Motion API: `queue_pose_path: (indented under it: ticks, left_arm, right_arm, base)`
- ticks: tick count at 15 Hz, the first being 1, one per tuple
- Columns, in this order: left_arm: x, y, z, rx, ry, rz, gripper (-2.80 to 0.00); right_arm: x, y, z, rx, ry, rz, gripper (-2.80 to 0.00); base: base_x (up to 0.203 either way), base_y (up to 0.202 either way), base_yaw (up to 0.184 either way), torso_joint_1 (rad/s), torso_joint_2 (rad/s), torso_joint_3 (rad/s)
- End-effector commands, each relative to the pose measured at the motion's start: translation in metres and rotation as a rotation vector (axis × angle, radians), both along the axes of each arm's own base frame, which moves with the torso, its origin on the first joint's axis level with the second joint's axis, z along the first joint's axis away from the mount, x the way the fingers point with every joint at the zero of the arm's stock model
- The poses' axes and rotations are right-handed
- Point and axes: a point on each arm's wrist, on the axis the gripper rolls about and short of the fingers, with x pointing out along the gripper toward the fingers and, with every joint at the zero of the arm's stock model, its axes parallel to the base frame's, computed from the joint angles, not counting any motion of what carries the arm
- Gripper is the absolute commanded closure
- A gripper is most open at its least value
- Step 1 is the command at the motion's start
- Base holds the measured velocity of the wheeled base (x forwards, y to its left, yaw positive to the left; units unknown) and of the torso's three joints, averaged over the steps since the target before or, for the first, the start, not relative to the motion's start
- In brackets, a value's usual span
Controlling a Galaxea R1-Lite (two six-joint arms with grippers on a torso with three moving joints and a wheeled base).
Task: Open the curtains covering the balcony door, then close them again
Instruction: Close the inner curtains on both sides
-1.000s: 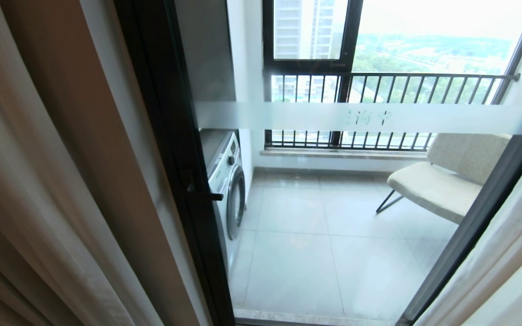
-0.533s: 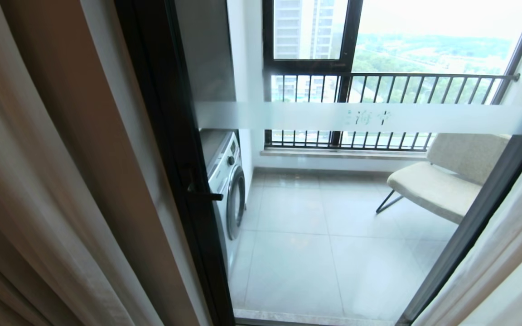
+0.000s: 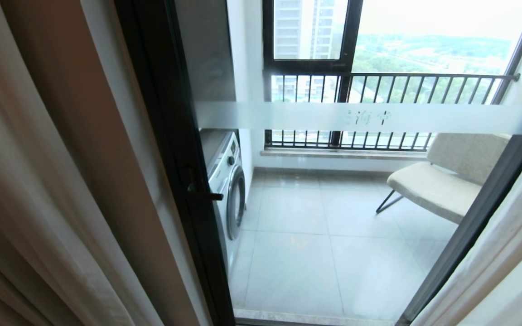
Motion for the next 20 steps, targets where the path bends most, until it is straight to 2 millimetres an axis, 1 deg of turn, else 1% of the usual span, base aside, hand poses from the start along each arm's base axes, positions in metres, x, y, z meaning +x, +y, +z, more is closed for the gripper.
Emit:
queue_pose_path:
  ticks: [1, 3, 5, 8, 11, 12, 17, 20]
  left_arm:
    - [0.026, 0.002, 0.020, -0.005, 0.079, 0.082, 0.00]
    - [0.042, 0.005, 0.038, -0.029, 0.092, 0.241, 0.00]
    - [0.055, 0.007, 0.052, -0.057, 0.095, 0.346, 0.00]
    - [0.072, 0.010, 0.062, -0.074, 0.112, 0.447, 0.00]
    - [0.085, 0.013, 0.067, -0.099, 0.111, 0.480, 0.00]
    - [0.088, 0.013, 0.067, -0.104, 0.107, 0.484, -2.80]
    - [0.101, 0.017, 0.066, -0.105, 0.131, 0.511, -2.80]
    - [0.120, 0.023, 0.066, -0.107, 0.133, 0.537, -2.80]
  right_arm:
    - [0.000, 0.000, 0.000, 0.000, 0.000, 0.000, 0.00]
    - [0.000, 0.000, 0.000, 0.000, 0.000, 0.000, 0.00]
    - [0.000, 0.000, 0.000, 0.000, 0.000, 0.000, 0.00]
    - [0.000, 0.000, 0.000, 0.000, 0.000, 0.000, 0.00]
    - [0.000, 0.000, 0.000, 0.000, 0.000, 0.000, 0.00]
    - [0.000, 0.000, 0.000, 0.000, 0.000, 0.000, 0.00]
    - [0.000, 0.000, 0.000, 0.000, 0.000, 0.000, 0.00]
    - [0.000, 0.000, 0.000, 0.000, 0.000, 0.000, 0.00]
  base:
    - [0.000, 0.000, 0.000, 0.000, 0.00, 0.000]
    - [0.000, 0.000, 0.000, 0.000, 0.00, 0.000]
    - [0.000, 0.000, 0.000, 0.000, 0.00, 0.000]
    - [0.000, 0.000, 0.000, 0.000, 0.00, 0.000]
    - [0.000, 0.000, 0.000, 0.000, 0.00, 0.000]
    - [0.000, 0.000, 0.000, 0.000, 0.00, 0.000]
    - [0.000, 0.000, 0.000, 0.000, 0.00, 0.000]
    - [0.000, 0.000, 0.000, 0.000, 0.00, 0.000]
